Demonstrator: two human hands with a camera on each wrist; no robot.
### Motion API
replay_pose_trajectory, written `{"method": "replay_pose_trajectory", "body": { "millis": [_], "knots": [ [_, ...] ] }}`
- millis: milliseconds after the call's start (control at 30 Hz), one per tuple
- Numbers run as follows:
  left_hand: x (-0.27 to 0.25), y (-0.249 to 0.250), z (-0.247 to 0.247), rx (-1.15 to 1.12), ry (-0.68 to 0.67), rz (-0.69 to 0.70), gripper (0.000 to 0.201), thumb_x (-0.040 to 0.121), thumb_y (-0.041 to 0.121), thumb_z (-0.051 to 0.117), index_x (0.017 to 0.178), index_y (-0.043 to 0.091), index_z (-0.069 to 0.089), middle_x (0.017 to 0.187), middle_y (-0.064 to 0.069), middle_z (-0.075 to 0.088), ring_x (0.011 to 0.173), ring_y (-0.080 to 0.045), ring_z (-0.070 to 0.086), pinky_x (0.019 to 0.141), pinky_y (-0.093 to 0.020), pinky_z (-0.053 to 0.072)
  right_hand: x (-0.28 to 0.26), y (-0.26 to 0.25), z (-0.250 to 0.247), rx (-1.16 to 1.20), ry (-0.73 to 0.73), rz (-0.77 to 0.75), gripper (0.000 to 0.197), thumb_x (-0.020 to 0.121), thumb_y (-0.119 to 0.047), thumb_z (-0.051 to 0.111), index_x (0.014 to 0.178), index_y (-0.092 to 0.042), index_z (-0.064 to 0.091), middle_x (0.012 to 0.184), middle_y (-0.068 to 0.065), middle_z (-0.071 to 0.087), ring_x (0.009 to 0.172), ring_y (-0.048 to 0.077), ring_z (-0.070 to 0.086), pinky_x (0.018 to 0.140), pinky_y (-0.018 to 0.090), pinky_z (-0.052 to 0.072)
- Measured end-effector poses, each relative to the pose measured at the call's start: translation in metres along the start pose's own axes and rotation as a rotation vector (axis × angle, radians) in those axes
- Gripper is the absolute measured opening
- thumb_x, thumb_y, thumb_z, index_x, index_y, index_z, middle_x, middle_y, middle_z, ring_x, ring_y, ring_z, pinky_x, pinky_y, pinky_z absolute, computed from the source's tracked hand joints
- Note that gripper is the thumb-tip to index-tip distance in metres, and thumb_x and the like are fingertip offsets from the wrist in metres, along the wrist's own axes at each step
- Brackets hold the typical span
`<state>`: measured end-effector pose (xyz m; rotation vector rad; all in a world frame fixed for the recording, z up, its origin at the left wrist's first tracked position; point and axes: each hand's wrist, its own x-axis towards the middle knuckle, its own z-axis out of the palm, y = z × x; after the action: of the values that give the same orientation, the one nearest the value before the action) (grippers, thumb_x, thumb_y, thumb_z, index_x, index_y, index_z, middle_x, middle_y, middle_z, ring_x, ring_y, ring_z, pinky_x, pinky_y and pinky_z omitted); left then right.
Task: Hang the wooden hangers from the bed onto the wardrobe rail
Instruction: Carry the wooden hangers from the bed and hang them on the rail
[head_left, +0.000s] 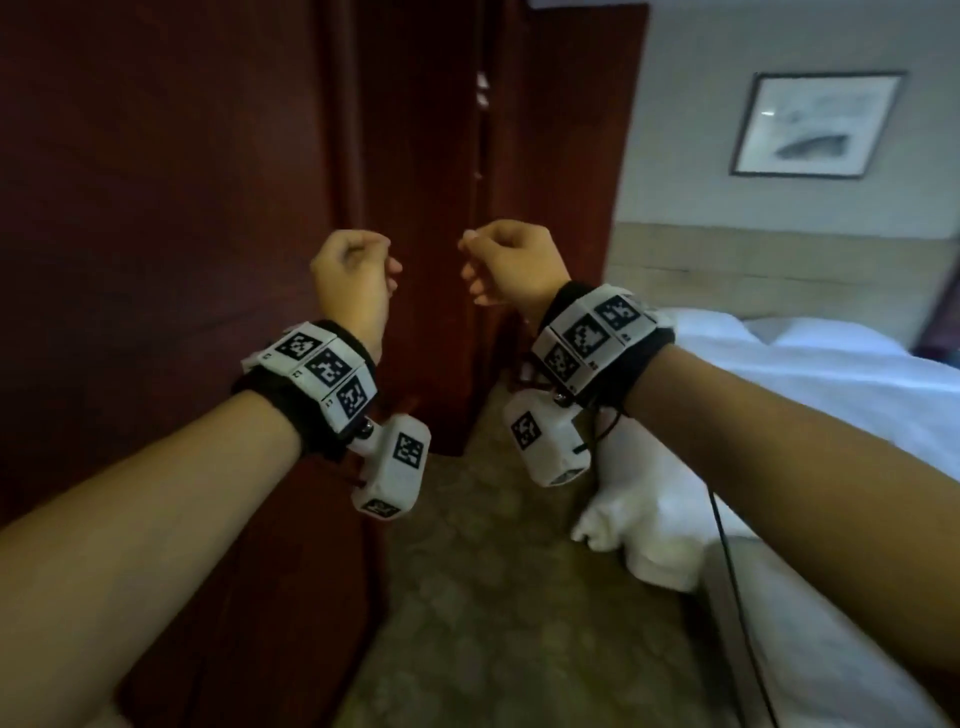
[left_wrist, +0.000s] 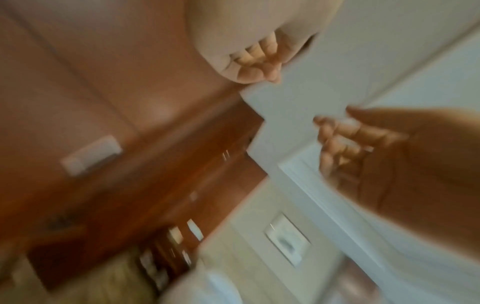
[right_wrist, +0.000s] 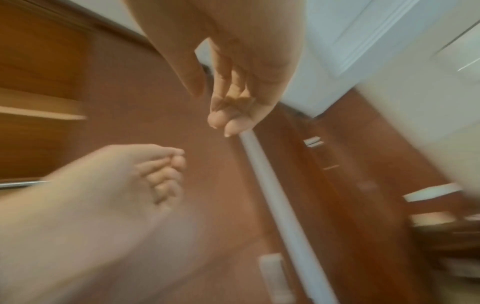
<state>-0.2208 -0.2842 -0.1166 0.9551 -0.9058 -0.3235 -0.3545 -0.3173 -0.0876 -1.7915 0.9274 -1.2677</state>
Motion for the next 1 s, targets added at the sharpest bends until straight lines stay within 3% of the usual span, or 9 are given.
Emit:
{"method": "replay_pose_trajectory", "body": {
  "millis": [200, 300, 367, 467, 700, 833, 933, 1000],
  "knots": [
    [-0.100, -0.044, 0.203, -0.042, -0.222, -0.175, 0.020, 0.088, 0.007, 0.050, 0.074, 0.019, 0.056, 0.060, 0.004, 0.056, 0.043, 0.000, 0.047, 0.047, -0.014, 0.039, -0.033, 0.096, -0.214, -0.017, 0.298, 0.252, 0.022, 0.093, -0.011, 0.052, 0.071, -0.012, 0.053, 0.057, 0.005, 0.052, 0.041, 0.013, 0.045, 0.044, 0.020, 0.042],
    [-0.148, -0.062, 0.291, -0.065, -0.343, -0.238, 0.019, 0.088, 0.011, 0.053, 0.071, 0.020, 0.056, 0.060, 0.003, 0.056, 0.044, -0.002, 0.047, 0.051, -0.019, 0.041, -0.060, 0.132, -0.311, -0.046, 0.445, 0.366, 0.022, 0.092, -0.011, 0.052, 0.070, -0.012, 0.054, 0.059, 0.006, 0.053, 0.043, 0.015, 0.045, 0.049, 0.023, 0.043],
    [-0.176, -0.071, 0.342, -0.076, -0.416, -0.265, 0.018, 0.087, 0.010, 0.053, 0.072, 0.019, 0.056, 0.061, 0.001, 0.055, 0.044, -0.002, 0.048, 0.053, -0.021, 0.042, -0.080, 0.155, -0.367, -0.063, 0.541, 0.427, 0.020, 0.091, -0.010, 0.052, 0.071, -0.010, 0.055, 0.059, 0.007, 0.053, 0.043, 0.016, 0.045, 0.044, 0.020, 0.042],
    [-0.223, -0.092, 0.413, -0.121, -0.523, -0.362, 0.021, 0.088, 0.005, 0.051, 0.070, 0.016, 0.052, 0.059, -0.001, 0.051, 0.035, 0.001, 0.042, 0.043, -0.015, 0.036, -0.116, 0.193, -0.440, -0.104, 0.680, 0.511, 0.013, 0.090, -0.010, 0.053, 0.079, -0.007, 0.057, 0.059, 0.008, 0.054, 0.046, 0.019, 0.046, 0.039, 0.017, 0.040],
    [-0.305, -0.185, 0.554, -0.091, -0.679, -0.525, 0.020, 0.084, 0.008, 0.053, 0.066, 0.017, 0.053, 0.057, -0.002, 0.055, 0.038, -0.007, 0.043, 0.043, -0.017, 0.035, -0.156, 0.312, -0.579, -0.222, 0.843, 0.751, 0.019, 0.091, -0.013, 0.055, 0.075, -0.006, 0.061, 0.062, 0.010, 0.058, 0.057, 0.025, 0.054, 0.066, 0.037, 0.049],
    [-0.335, -0.246, 0.633, -0.033, -0.693, -0.647, 0.019, 0.086, 0.009, 0.053, 0.069, 0.017, 0.054, 0.050, 0.002, 0.057, 0.035, -0.007, 0.044, 0.044, -0.019, 0.037, -0.157, 0.384, -0.642, -0.260, 0.887, 0.890, 0.022, 0.092, -0.019, 0.053, 0.098, 0.000, 0.064, 0.065, 0.010, 0.057, 0.060, 0.023, 0.052, 0.061, 0.033, 0.047],
    [-0.362, -0.293, 0.678, 0.047, -0.691, -0.744, 0.021, 0.087, 0.009, 0.054, 0.068, 0.017, 0.054, 0.041, 0.006, 0.055, 0.032, -0.005, 0.043, 0.041, -0.017, 0.037, -0.166, 0.435, -0.678, -0.236, 0.908, 0.985, 0.016, 0.095, -0.017, 0.051, 0.095, -0.005, 0.061, 0.061, 0.007, 0.055, 0.051, 0.019, 0.050, 0.051, 0.028, 0.044],
    [-0.384, -0.320, 0.698, 0.091, -0.695, -0.802, 0.022, 0.087, 0.008, 0.055, 0.067, 0.017, 0.054, 0.040, 0.006, 0.054, 0.029, -0.003, 0.041, 0.037, -0.014, 0.034, -0.177, 0.470, -0.695, -0.205, 0.888, 1.080, 0.015, 0.095, -0.019, 0.050, 0.087, -0.009, 0.058, 0.065, 0.008, 0.056, 0.059, 0.021, 0.053, 0.062, 0.034, 0.051]
  ]
}}
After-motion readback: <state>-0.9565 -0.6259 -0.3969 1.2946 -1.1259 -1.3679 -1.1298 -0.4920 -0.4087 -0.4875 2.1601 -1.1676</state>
